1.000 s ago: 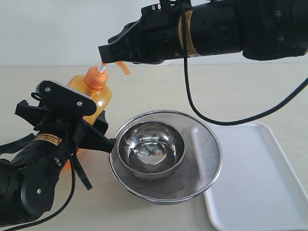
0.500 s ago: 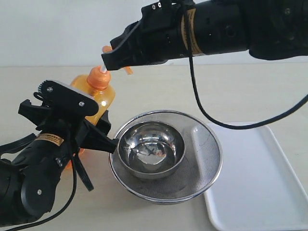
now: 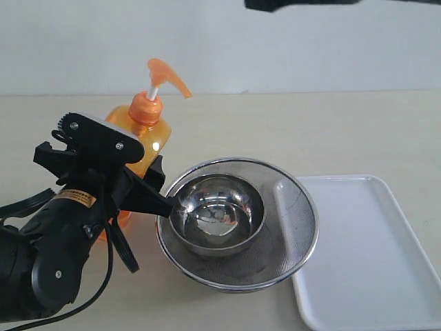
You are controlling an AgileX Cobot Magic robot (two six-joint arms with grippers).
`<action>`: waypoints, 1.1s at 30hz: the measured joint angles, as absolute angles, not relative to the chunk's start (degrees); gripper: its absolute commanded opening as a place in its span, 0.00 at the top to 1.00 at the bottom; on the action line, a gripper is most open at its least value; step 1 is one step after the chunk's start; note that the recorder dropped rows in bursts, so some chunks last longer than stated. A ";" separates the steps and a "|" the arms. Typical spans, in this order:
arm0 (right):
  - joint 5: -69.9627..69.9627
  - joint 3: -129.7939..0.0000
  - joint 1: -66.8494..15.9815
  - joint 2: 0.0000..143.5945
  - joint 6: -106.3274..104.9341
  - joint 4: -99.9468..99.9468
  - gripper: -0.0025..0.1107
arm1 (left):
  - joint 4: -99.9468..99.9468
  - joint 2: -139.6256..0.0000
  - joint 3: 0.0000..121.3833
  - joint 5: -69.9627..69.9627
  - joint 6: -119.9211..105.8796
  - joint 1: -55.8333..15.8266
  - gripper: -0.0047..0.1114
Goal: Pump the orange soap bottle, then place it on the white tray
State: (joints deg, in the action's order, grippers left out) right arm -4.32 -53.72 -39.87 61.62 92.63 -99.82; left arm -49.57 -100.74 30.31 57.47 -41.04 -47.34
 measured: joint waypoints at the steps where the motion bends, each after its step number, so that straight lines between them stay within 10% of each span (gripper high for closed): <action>1: -4.07 -52.17 -39.87 60.09 93.03 -99.82 0.98 | -49.57 -100.74 30.31 57.47 -41.04 -47.34 0.92; 23: 15.84 -20.77 -39.87 42.43 96.12 -92.22 0.98 | -56.62 -81.97 34.81 64.23 -57.85 -47.34 0.92; 33: 30.53 -20.77 -39.87 42.43 97.54 -91.60 0.98 | -49.29 -75.06 53.86 28.11 -51.86 -47.21 0.92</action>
State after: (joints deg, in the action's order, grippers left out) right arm 30.53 -20.77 -39.87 42.43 97.54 -91.60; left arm -49.29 -75.06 53.86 28.11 -51.86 -47.21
